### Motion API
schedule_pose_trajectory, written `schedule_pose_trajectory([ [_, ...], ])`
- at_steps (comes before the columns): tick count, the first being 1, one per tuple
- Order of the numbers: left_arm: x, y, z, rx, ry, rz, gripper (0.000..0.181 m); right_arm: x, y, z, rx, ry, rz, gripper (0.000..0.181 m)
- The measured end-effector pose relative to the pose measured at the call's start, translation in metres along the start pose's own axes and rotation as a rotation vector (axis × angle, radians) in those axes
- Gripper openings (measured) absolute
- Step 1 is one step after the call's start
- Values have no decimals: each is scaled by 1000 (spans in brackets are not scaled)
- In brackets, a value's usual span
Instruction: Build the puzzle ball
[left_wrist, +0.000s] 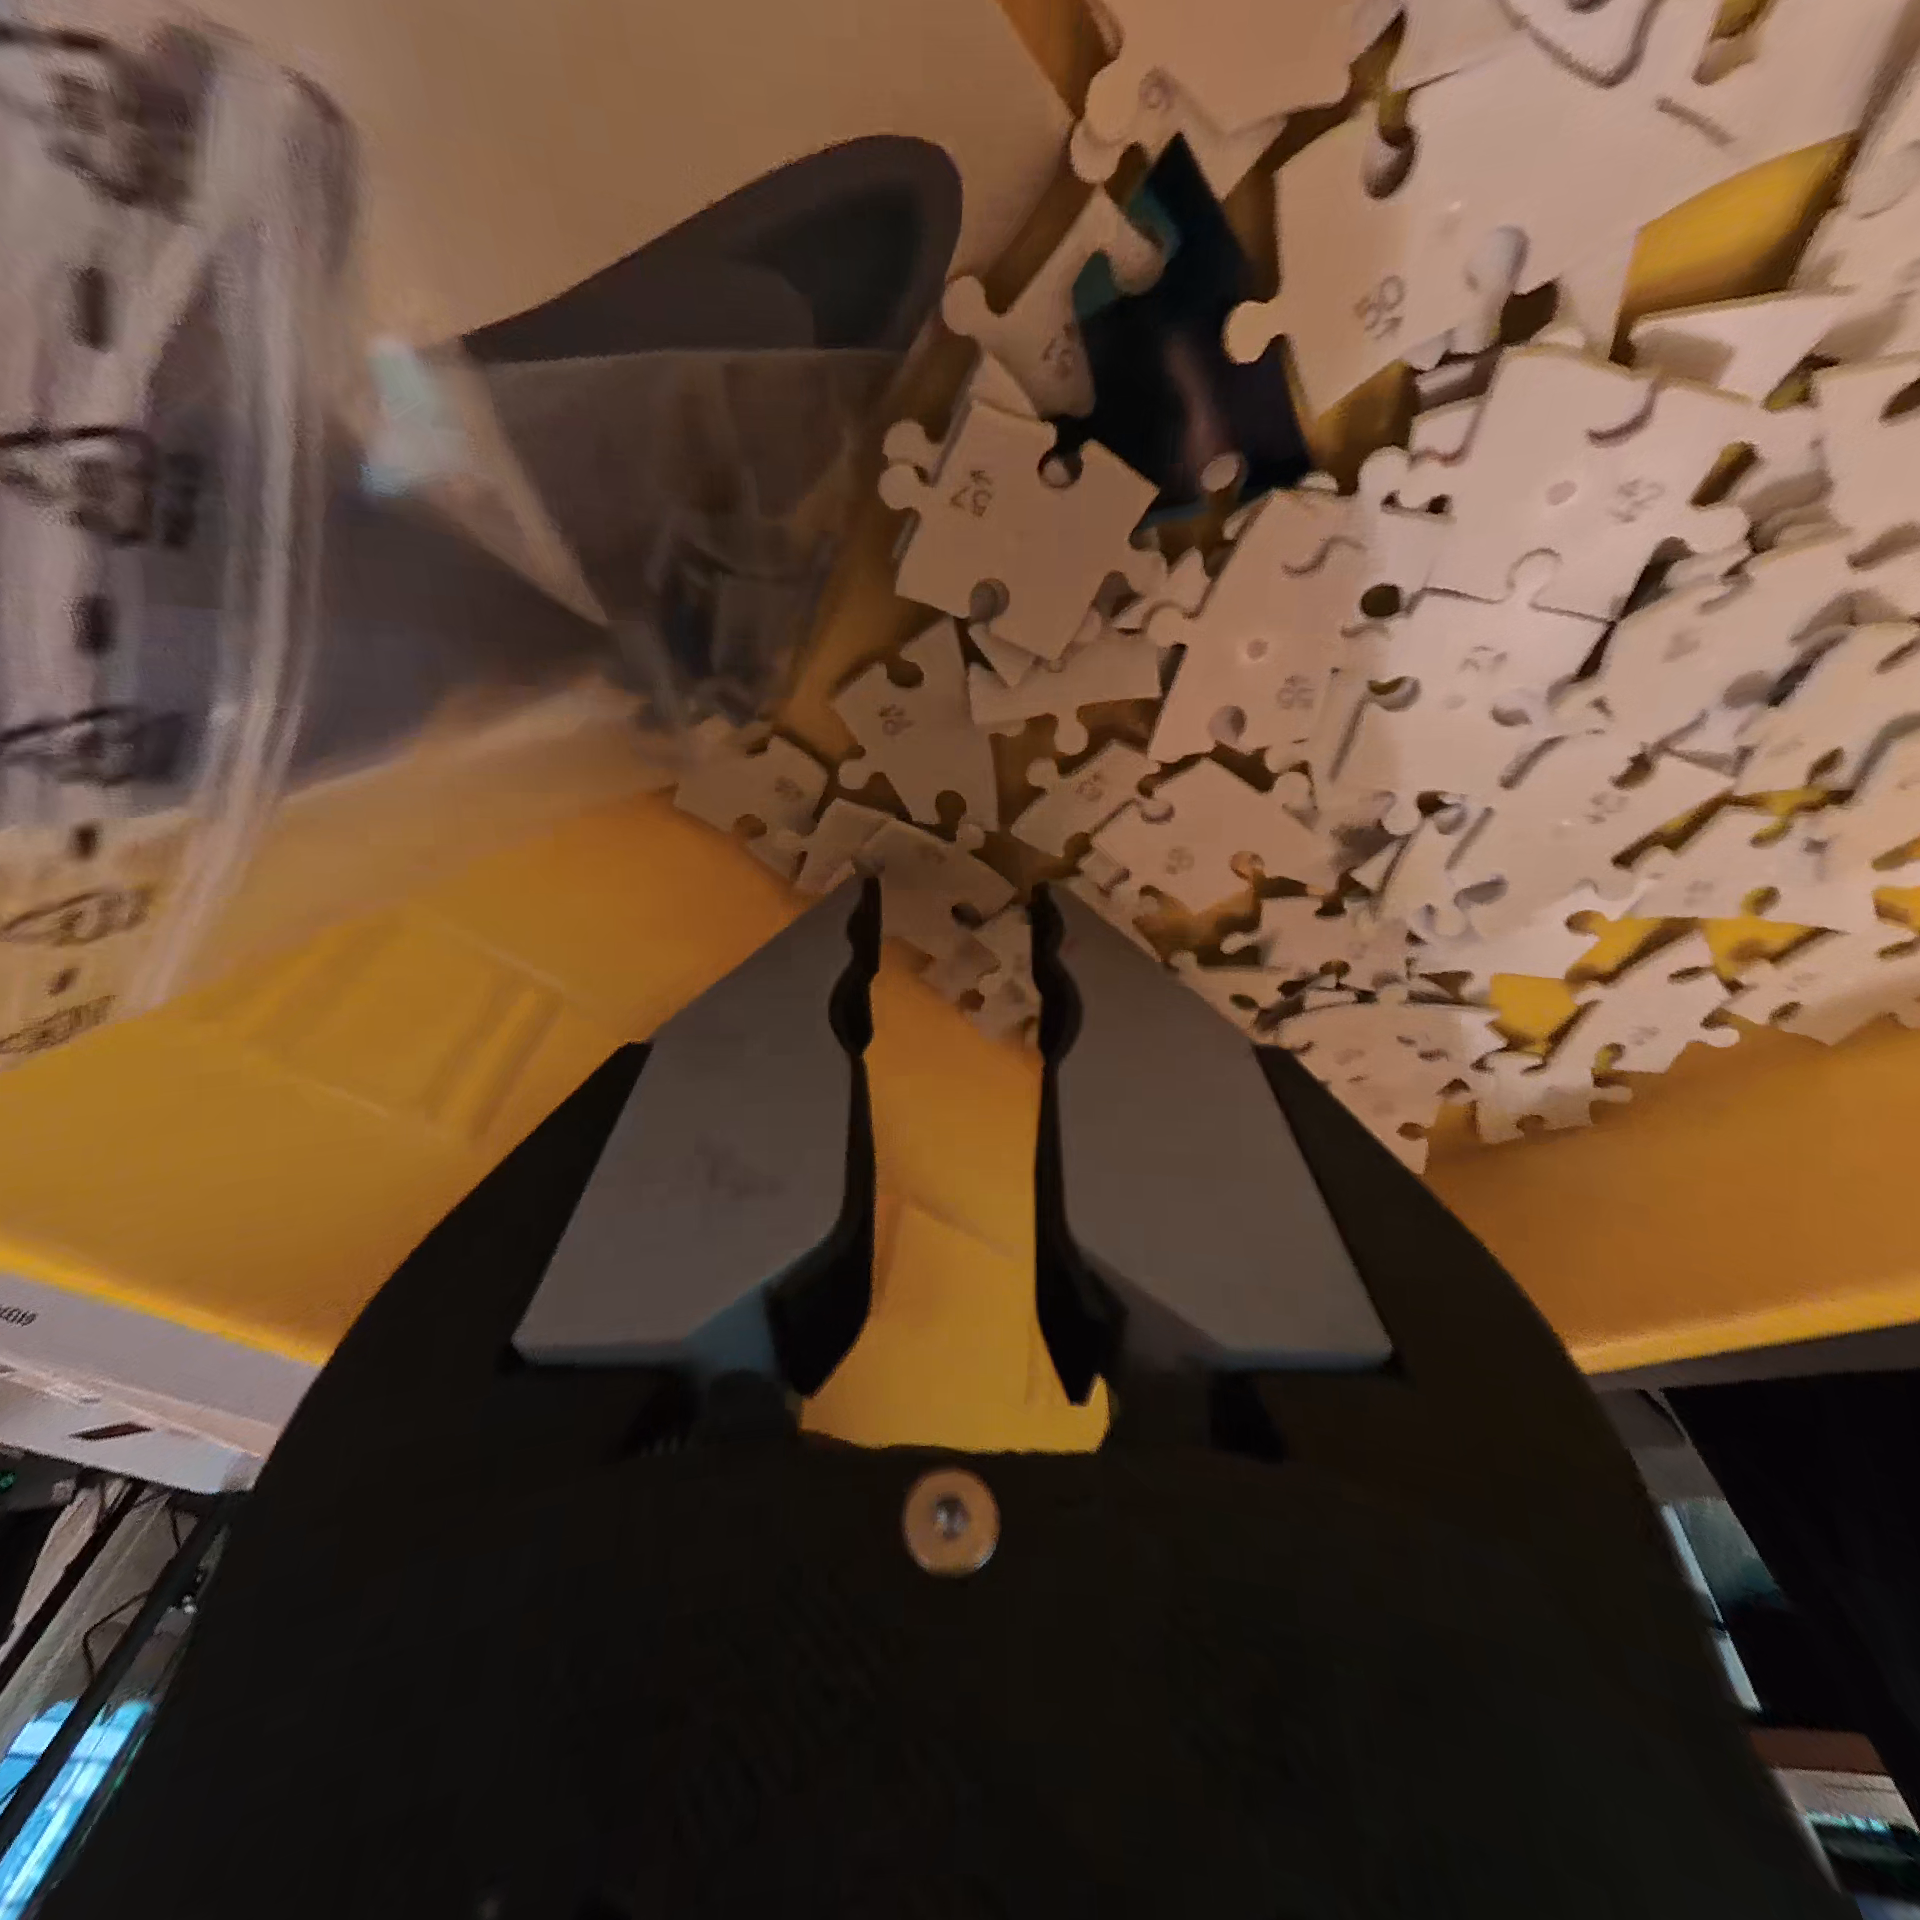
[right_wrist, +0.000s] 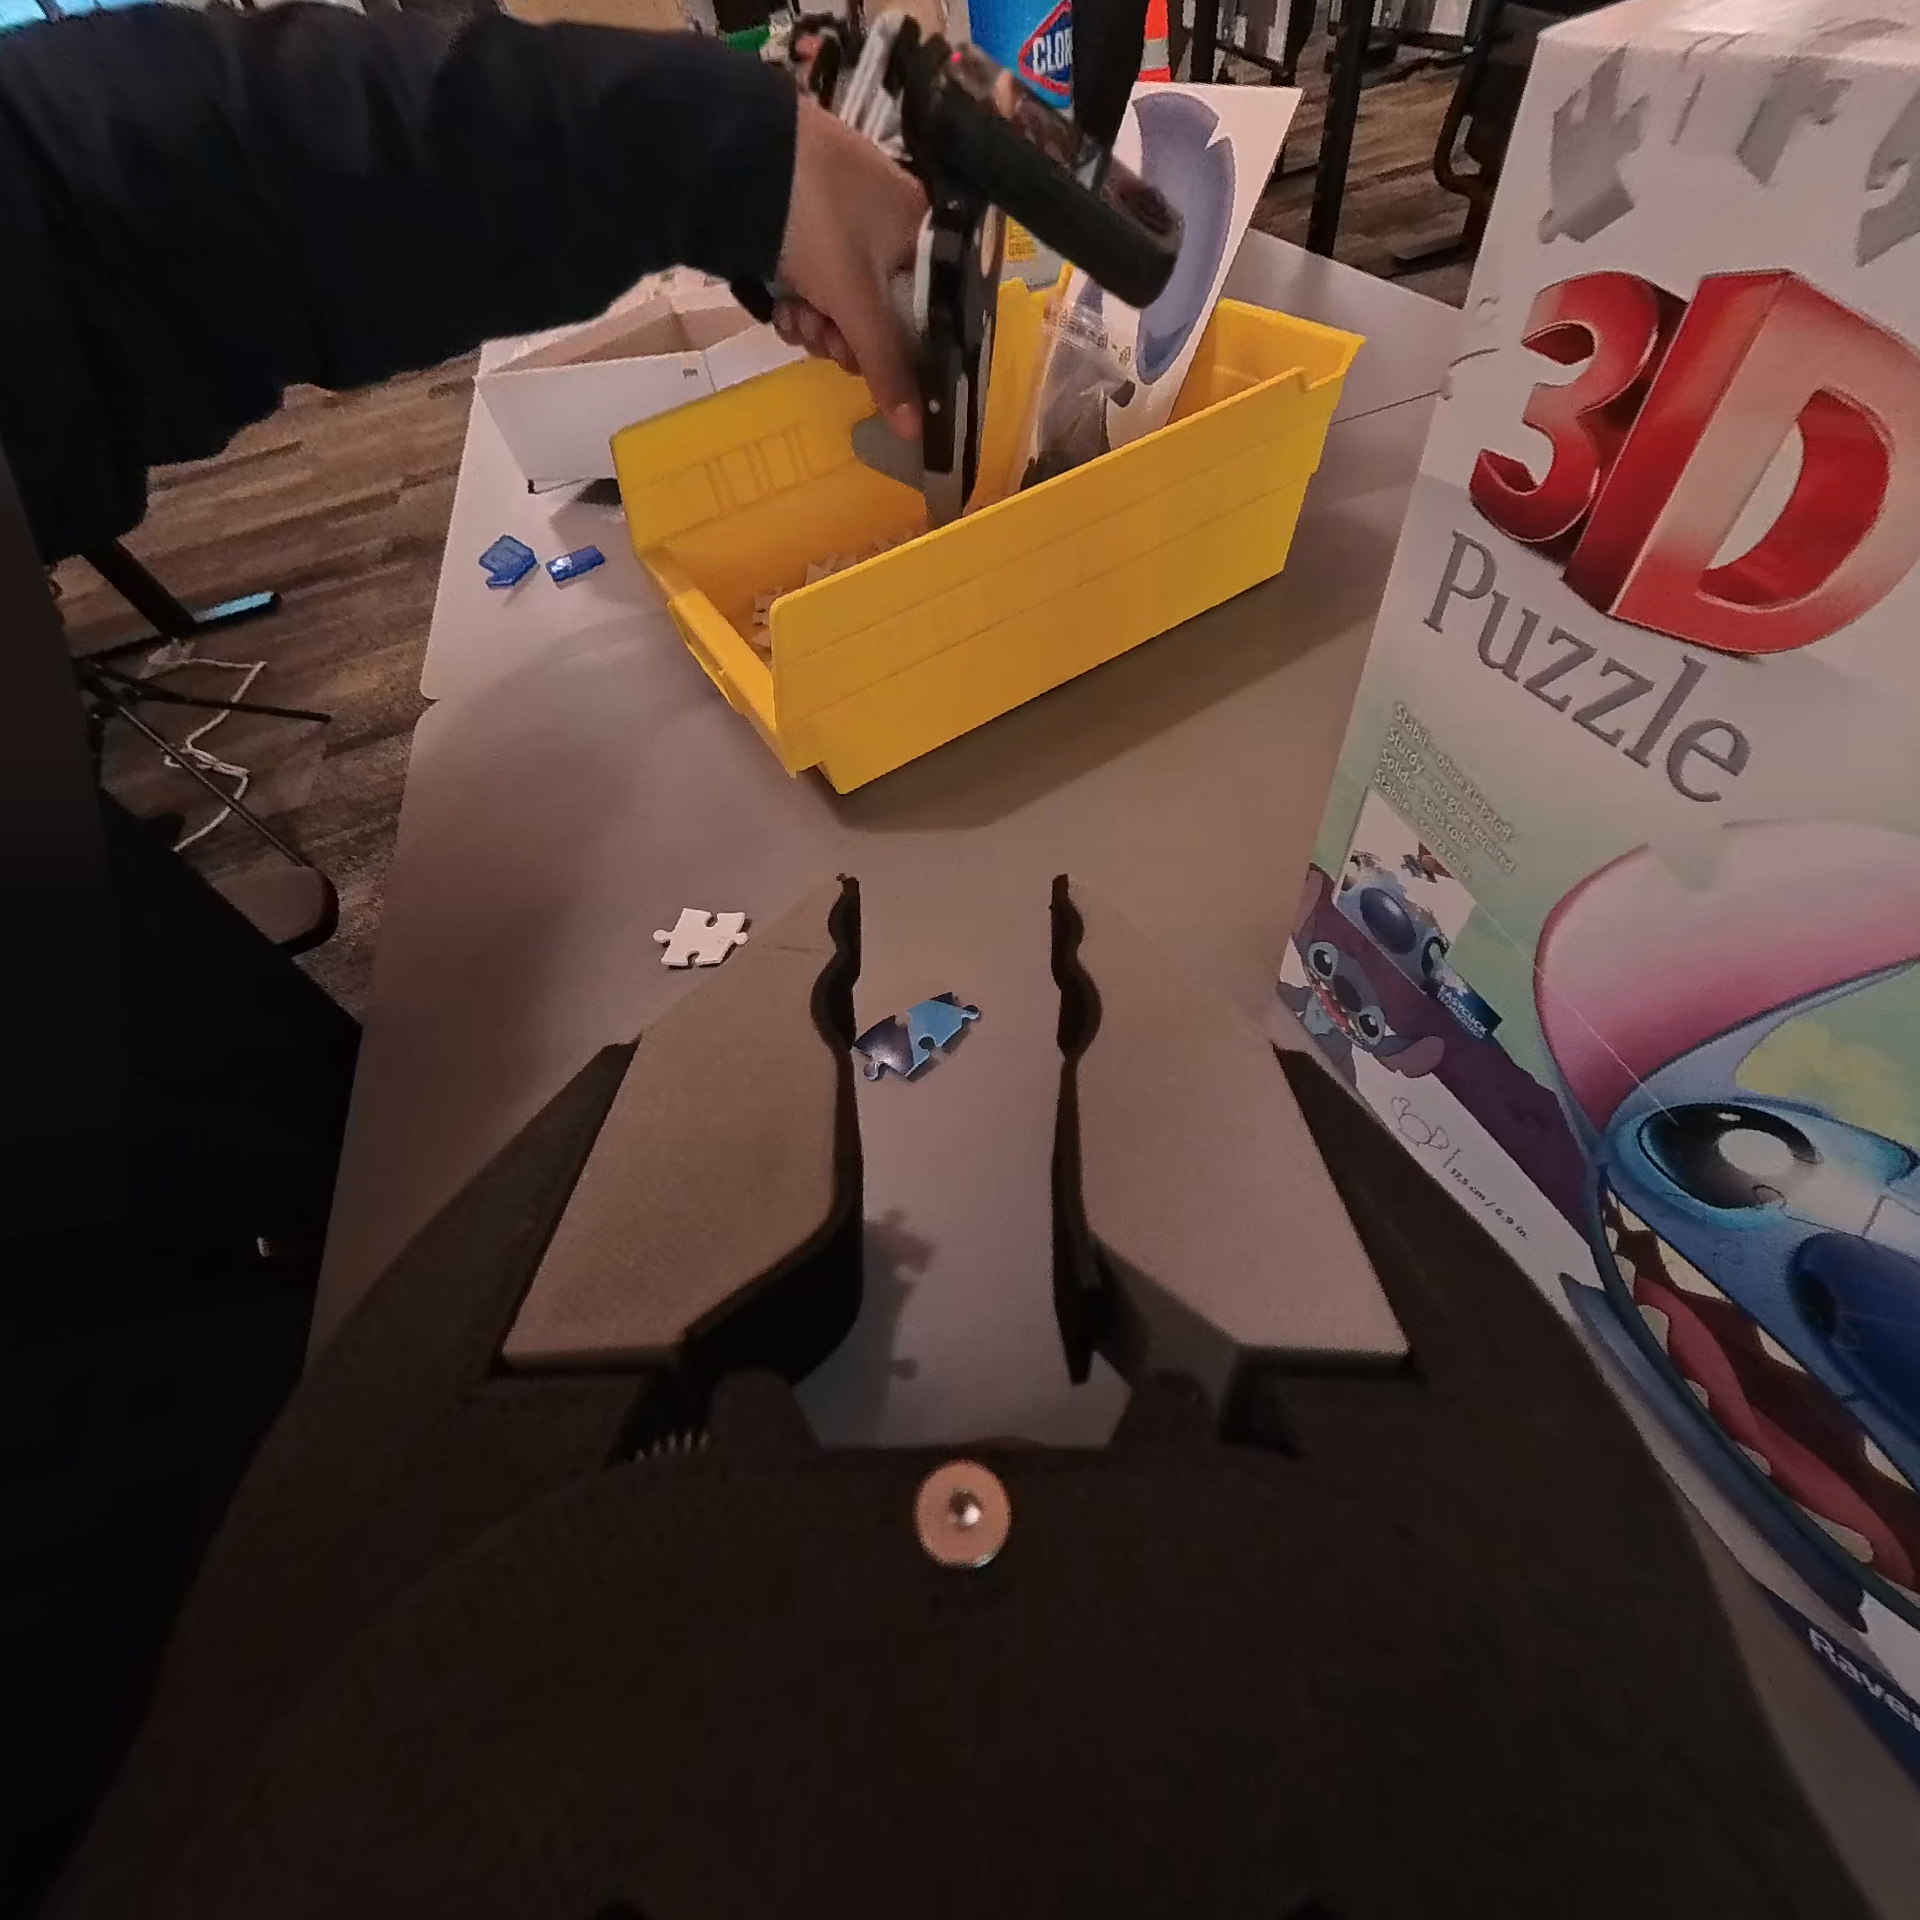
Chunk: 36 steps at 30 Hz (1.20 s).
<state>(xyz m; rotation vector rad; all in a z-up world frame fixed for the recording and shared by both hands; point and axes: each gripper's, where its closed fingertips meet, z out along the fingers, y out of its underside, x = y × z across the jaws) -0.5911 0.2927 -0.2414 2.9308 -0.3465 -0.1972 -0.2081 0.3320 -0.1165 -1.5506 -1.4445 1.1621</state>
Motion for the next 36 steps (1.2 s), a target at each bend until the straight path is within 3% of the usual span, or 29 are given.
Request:
schedule_pose_trajectory([
  [2,5,0,2,-23,8,20,23,0,-1,-1,4,0,-1,33],
  [4,34,-6,-6,14,177,41,0,-1,-2,-2,8,0,-3,33],
  [6,46,-15,-18,69,238,48,5,-1,-4,-4,13,2,-8,33],
  [8,52,-24,-29,126,270,59,21,-2,-5,-5,17,0,-10,33],
  [10,53,-29,-40,174,309,34,22,-3,-4,-5,14,0,-13,33],
  [14,6,-10,-27,78,71,-33,27,-4,-4,-5,8,3,-22,33],
  [16,5,0,-15,20,67,-49,27,-6,-4,-5,8,-1,-27,33],
  [20,15,4,0,-21,122,-43,24,-7,-5,-4,7,-1,-34,33],
  [23,51,-8,-14,35,332,-22,19,-8,-5,-4,12,-6,-28,33],
  [26,63,-22,-27,102,369,11,23,-8,-7,-6,18,-3,-33,33],
  [28,52,-25,-28,113,321,-18,24,-9,-8,-7,19,0,-37,33],
  [31,14,-10,-18,46,121,-64,26,-9,-8,-8,19,4,-45,33],
  [36,4,-2,-3,18,86,-104,32,-11,-9,-8,21,0,-52,33],
])
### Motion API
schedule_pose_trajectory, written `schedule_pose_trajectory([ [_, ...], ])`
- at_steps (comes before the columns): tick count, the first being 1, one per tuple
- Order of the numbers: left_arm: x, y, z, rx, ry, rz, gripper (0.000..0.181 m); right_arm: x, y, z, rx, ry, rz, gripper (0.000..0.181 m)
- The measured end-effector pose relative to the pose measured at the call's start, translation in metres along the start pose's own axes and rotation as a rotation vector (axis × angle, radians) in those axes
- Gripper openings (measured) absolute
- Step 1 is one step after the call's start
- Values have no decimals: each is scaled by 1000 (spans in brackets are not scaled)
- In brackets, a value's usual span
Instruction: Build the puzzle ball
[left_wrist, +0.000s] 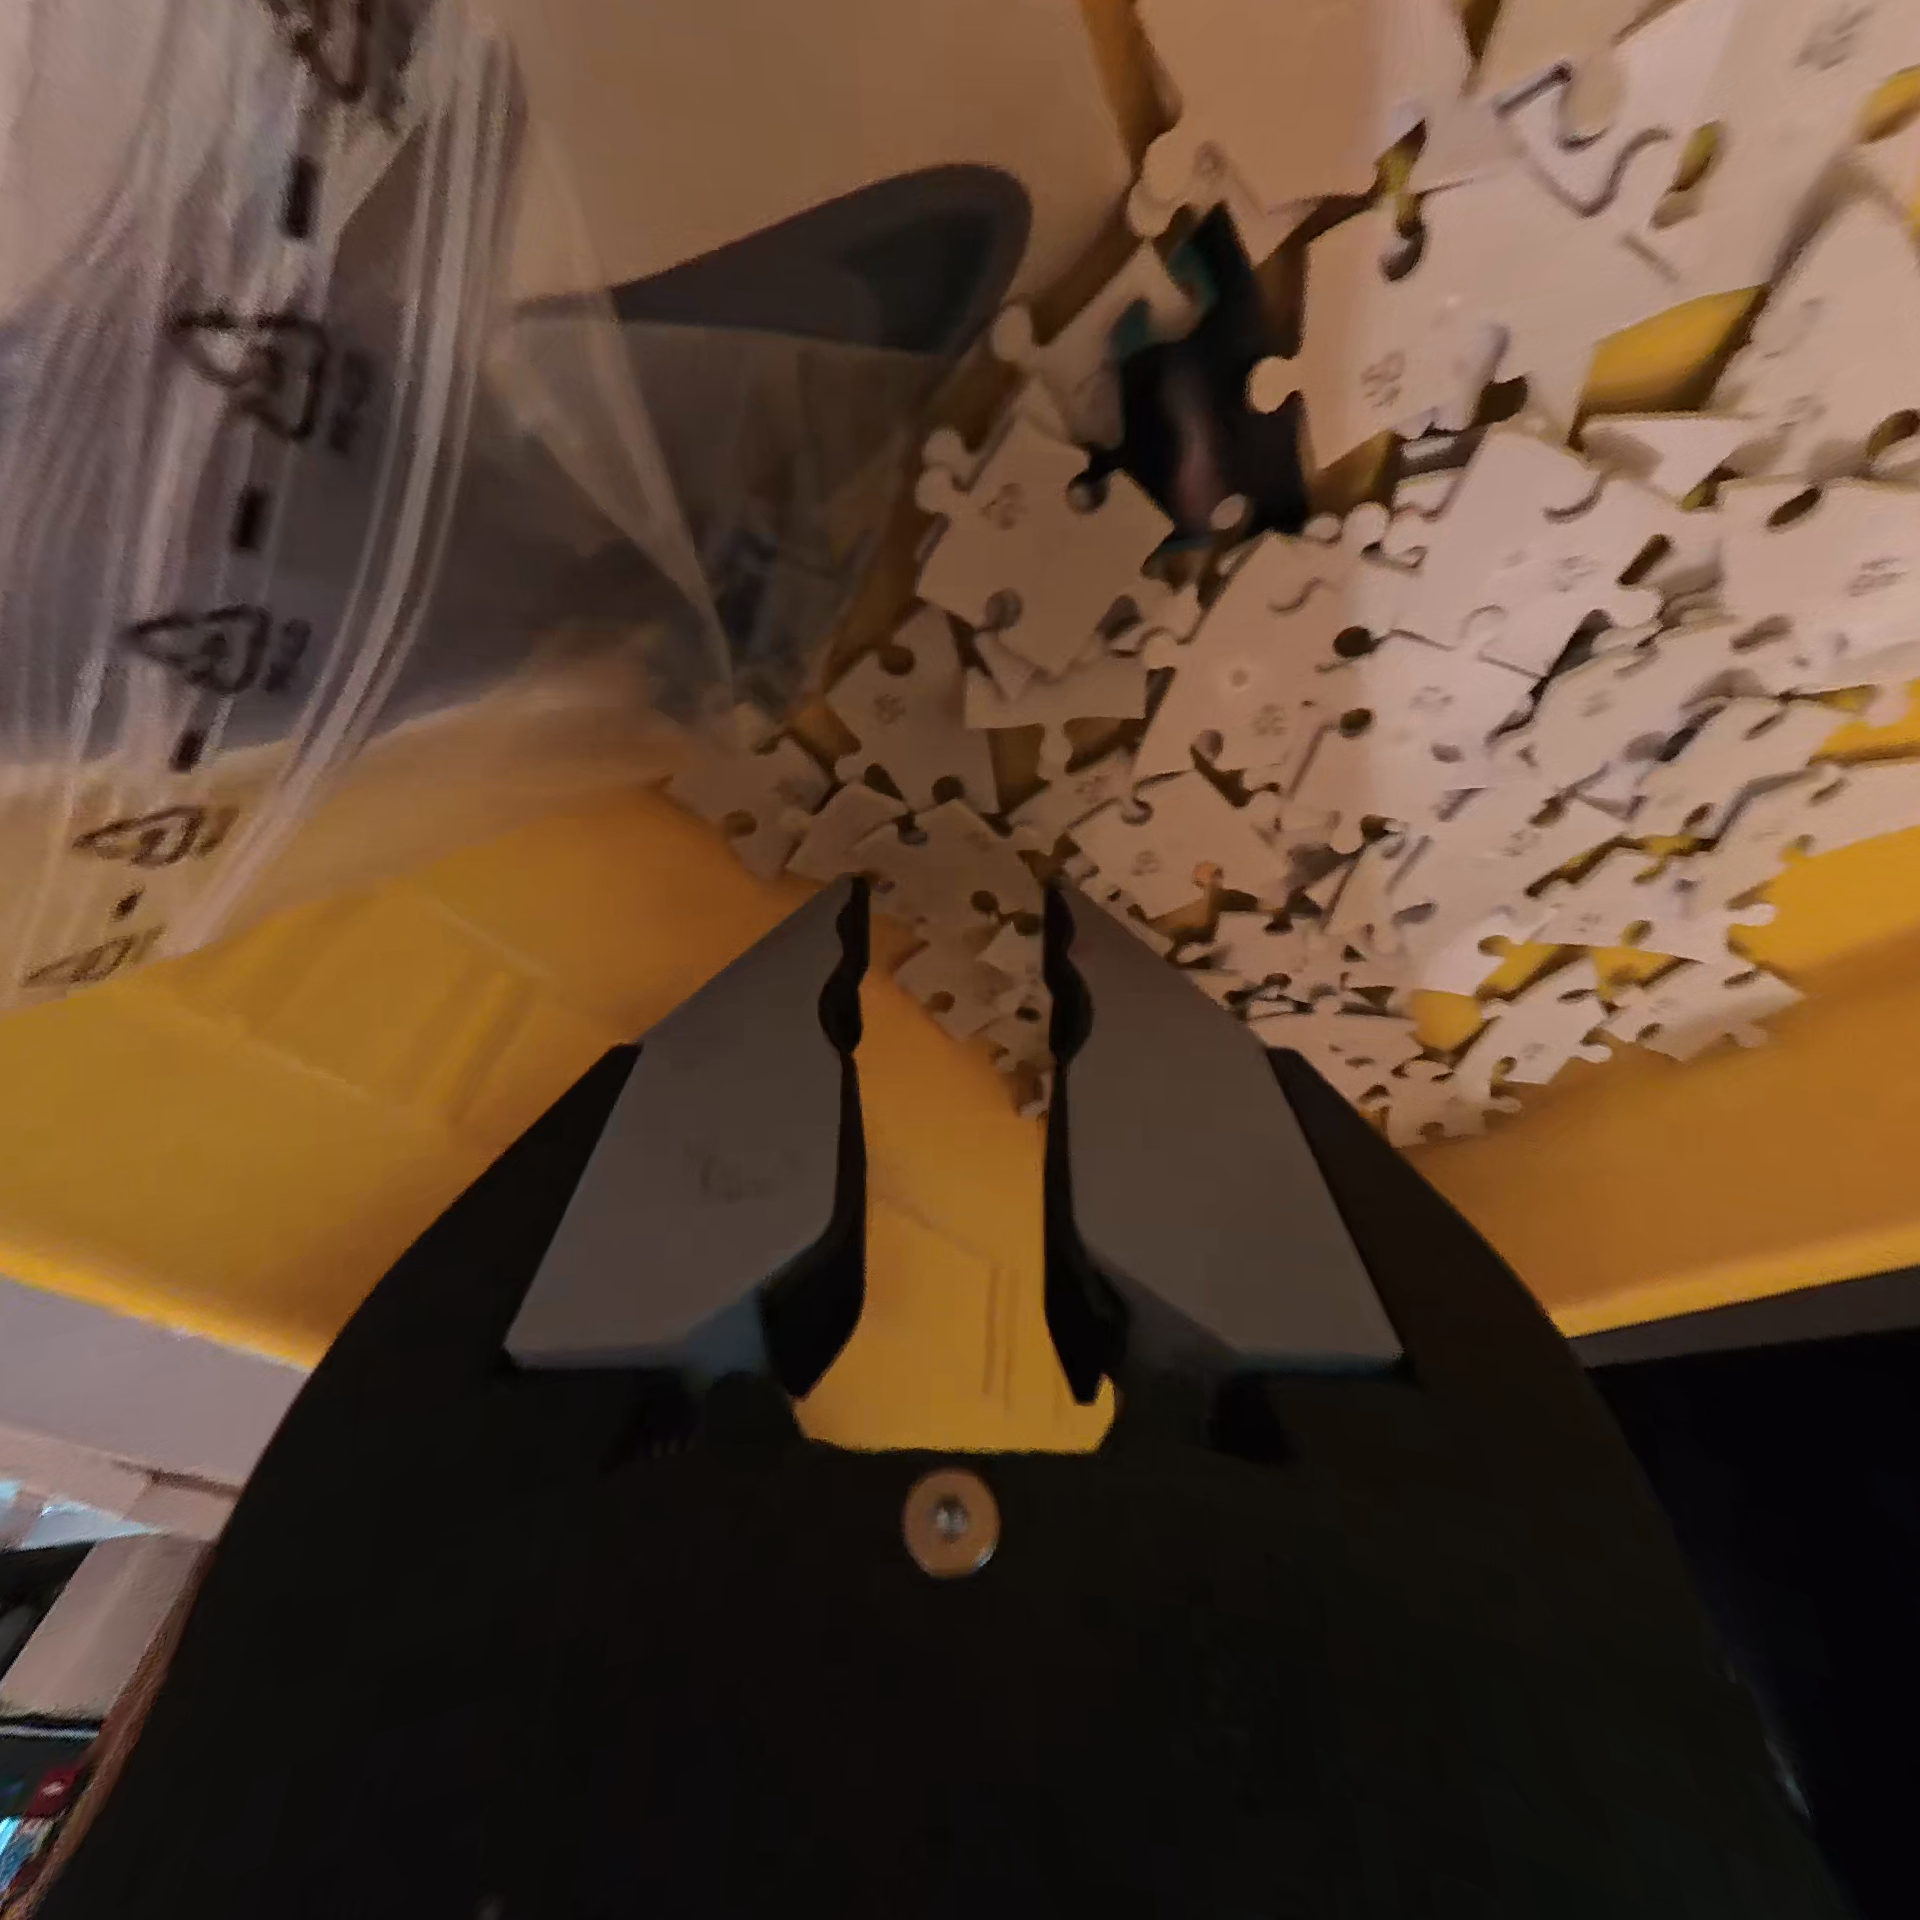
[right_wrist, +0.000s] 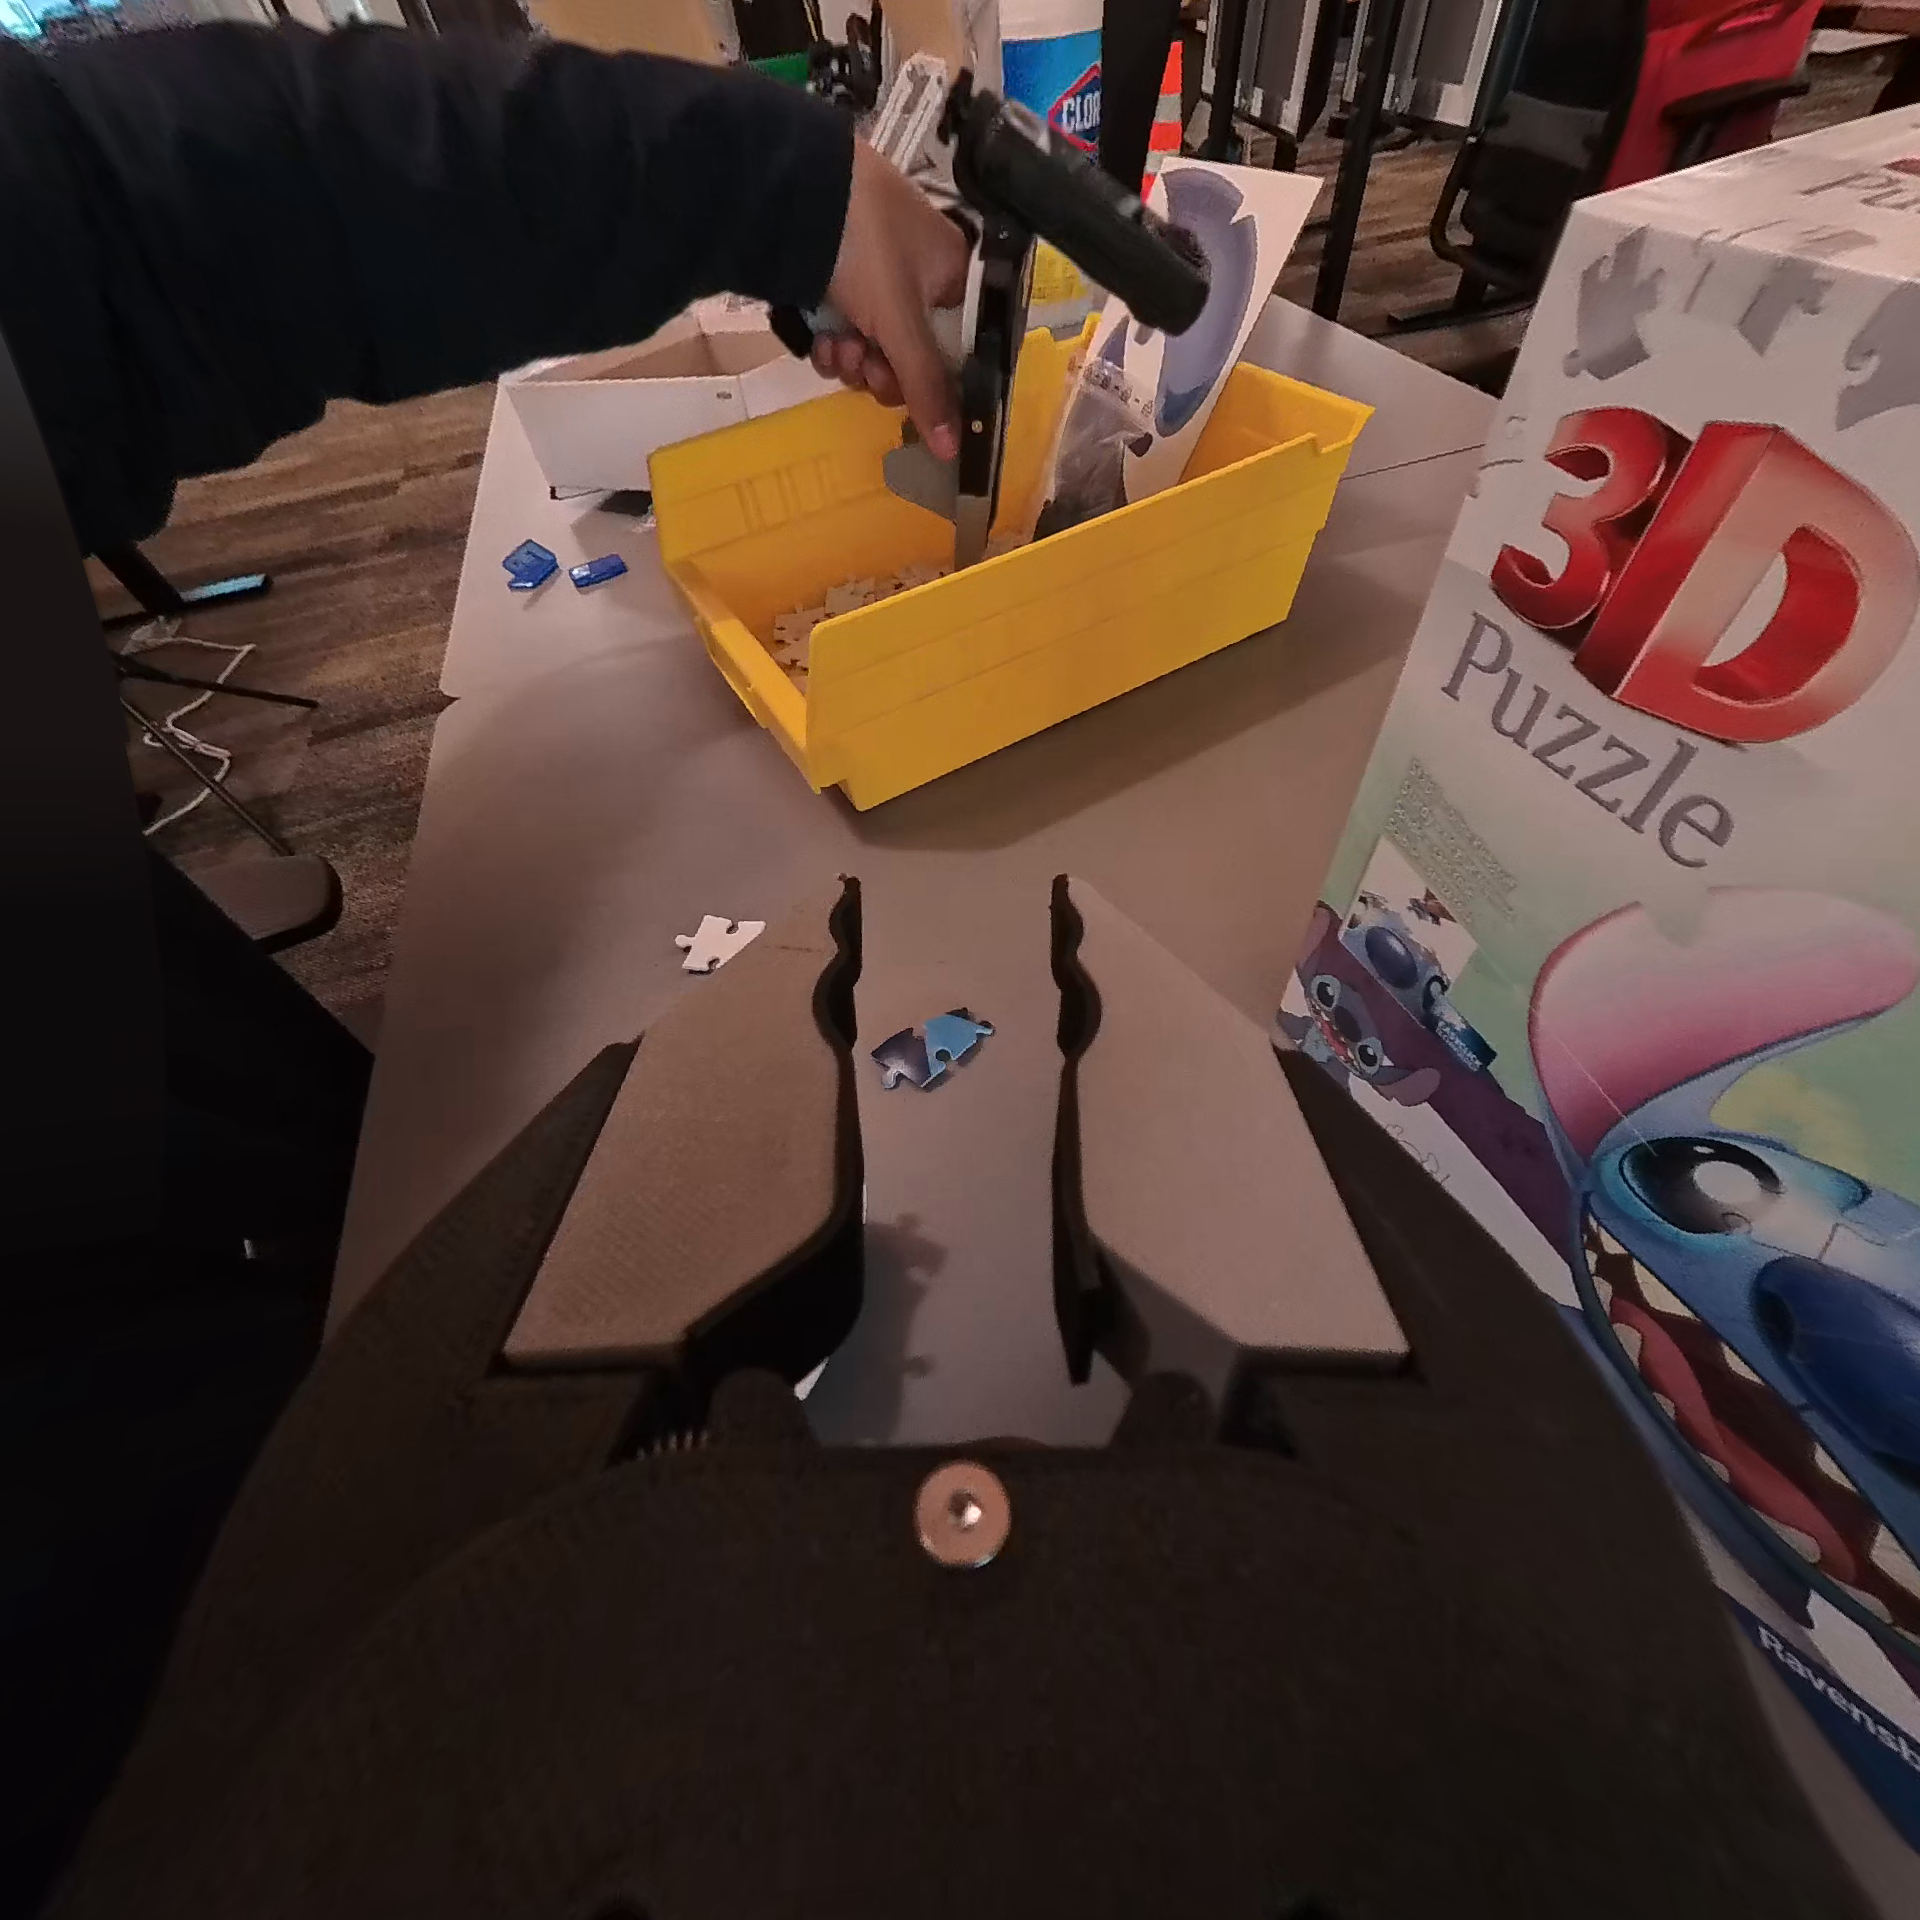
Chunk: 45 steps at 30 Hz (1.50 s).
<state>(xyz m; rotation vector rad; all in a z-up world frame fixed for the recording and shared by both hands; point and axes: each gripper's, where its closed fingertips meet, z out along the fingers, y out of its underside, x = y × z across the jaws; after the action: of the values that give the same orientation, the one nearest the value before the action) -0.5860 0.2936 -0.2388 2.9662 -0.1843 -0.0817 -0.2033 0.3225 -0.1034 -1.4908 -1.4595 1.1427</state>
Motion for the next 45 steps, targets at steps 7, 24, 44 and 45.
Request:
schedule_pose_trajectory([
  [7,54,-6,-8,26,244,73,28,1,0,0,1,4,2,33],
  [24,-5,-7,-4,63,13,-37,32,-1,0,0,0,7,-8,33],
  [44,11,-9,2,125,-65,101,0,-4,-1,-1,4,5,-20,33],
  [45,16,-8,1,132,-53,109,0,-3,-1,-1,2,4,-18,33],
])
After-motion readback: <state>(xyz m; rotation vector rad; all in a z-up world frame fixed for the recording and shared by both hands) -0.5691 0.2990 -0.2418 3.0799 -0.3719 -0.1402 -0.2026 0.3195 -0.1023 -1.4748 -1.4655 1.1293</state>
